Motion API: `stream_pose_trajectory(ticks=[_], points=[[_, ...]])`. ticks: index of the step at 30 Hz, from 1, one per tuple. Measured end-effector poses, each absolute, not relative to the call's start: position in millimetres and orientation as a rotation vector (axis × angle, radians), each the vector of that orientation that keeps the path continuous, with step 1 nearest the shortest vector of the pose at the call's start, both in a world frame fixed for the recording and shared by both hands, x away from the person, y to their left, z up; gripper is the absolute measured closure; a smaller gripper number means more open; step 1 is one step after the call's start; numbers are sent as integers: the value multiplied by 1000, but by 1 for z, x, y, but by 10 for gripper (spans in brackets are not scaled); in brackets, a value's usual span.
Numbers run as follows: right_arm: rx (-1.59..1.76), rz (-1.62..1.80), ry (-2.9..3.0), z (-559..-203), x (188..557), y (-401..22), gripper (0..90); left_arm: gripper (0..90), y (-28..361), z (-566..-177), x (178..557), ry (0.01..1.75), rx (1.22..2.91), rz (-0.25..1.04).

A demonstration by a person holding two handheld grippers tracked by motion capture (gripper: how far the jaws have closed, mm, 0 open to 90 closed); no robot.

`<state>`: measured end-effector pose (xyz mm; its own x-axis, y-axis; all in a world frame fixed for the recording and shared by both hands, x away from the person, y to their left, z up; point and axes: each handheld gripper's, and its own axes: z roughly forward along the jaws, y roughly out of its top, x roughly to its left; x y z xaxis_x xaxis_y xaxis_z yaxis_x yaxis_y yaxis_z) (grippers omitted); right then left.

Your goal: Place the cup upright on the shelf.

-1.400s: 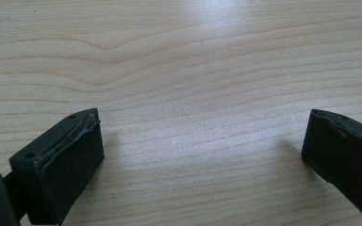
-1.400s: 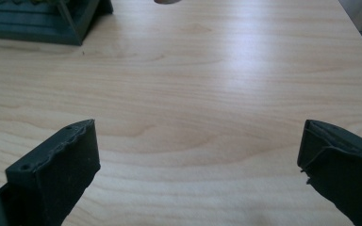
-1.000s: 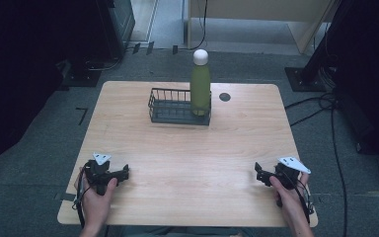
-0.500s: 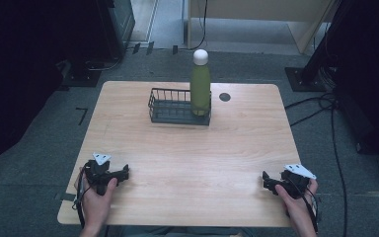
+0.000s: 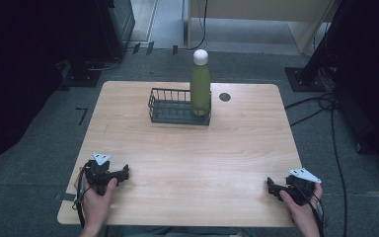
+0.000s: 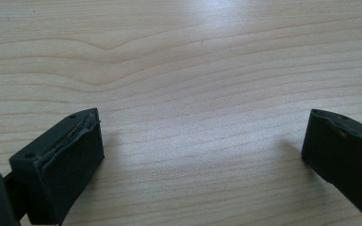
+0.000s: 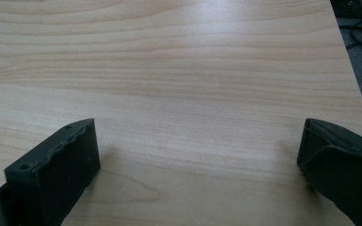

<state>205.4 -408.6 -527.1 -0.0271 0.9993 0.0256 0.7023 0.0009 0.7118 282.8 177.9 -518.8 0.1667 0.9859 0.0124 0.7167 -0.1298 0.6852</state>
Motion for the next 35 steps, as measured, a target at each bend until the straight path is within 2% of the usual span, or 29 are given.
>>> stream_pose_trajectory(ticks=[12, 35], points=[[1747, 776, 1792, -527, 193, -416, 0, 0, 178, -519, 283, 1606, 1908, 650], [1747, 773, 1793, -527, 193, -416, 0, 0, 178, -519, 283, 1606, 1909, 650]])
